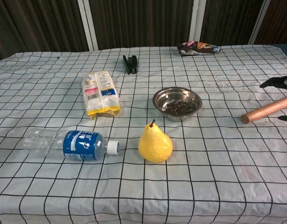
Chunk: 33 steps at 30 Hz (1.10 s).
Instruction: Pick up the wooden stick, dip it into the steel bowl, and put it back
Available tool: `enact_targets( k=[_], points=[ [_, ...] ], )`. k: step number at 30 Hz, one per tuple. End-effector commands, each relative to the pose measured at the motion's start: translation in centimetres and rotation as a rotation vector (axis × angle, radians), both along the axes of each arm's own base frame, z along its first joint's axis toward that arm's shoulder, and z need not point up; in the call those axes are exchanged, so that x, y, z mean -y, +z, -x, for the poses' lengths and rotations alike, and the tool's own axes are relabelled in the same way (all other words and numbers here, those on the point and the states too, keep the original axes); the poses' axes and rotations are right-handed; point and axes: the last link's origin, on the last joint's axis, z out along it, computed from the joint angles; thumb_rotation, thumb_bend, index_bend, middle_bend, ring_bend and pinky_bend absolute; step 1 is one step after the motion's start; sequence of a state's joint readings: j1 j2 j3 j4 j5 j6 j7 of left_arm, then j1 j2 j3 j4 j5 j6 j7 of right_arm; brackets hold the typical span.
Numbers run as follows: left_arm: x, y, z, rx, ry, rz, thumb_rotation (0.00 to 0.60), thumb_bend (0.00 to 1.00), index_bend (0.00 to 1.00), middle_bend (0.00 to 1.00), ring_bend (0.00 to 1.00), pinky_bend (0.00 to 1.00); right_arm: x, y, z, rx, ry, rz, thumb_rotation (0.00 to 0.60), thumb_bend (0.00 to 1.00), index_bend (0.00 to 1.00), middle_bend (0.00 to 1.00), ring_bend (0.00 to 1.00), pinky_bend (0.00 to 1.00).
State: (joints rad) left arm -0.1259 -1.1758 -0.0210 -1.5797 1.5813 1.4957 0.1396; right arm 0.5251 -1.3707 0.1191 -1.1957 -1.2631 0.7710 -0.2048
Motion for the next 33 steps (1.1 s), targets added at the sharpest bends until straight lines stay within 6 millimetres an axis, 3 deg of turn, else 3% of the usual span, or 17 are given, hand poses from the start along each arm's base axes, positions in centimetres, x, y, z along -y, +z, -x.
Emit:
enact_targets(
  k=[1, 10, 13, 16, 19, 33],
  points=[
    [0.0, 0.0, 0.0, -0.002, 0.002, 0.002, 0.6, 0.38, 0.0, 0.0, 0.0, 0.0, 0.0, 0.1, 0.1, -0.005, -0.003, -0.005, 0.466, 0.24, 0.0, 0.0, 0.0, 0.0],
    [0.1, 0.0, 0.0, -0.003, 0.002, 0.001, 0.6, 0.38, 0.0, 0.0, 0.0, 0.0, 0.0, -0.7, 0.1, 0.002, 0.007, -0.014, 0.471, 0.24, 0.04, 0.0, 0.0, 0.0],
    [0.1, 0.0, 0.0, -0.001, 0.001, 0.0, 0.6, 0.38, 0.0, 0.0, 0.0, 0.0, 0.1, -0.9, 0.0, 0.017, 0.023, -0.003, 0.491, 0.28, 0.16, 0.05, 0.0, 0.03],
    [0.1, 0.0, 0.0, 0.0, 0.001, 0.0, 0.6, 0.38, 0.0, 0.0, 0.0, 0.0, 0.4, -1.3, 0.1, 0.013, 0.034, 0.003, 0.553, 0.32, 0.35, 0.21, 0.07, 0.14],
    [0.0, 0.0, 0.0, 0.0, 0.001, 0.001, 0.6, 0.38, 0.0, 0.0, 0.0, 0.0, 0.8, -1.7, 0.1, 0.023, 0.032, 0.012, 0.6, 0.32, 0.42, 0.25, 0.13, 0.19],
    [0.1, 0.2, 0.1, 0.008, -0.002, -0.008, 0.6, 0.38, 0.0, 0.0, 0.0, 0.0, 0.7, -2.4, 0.0, 0.008, 0.049, -0.011, 0.6, 0.32, 0.37, 0.25, 0.13, 0.19]
  ],
)
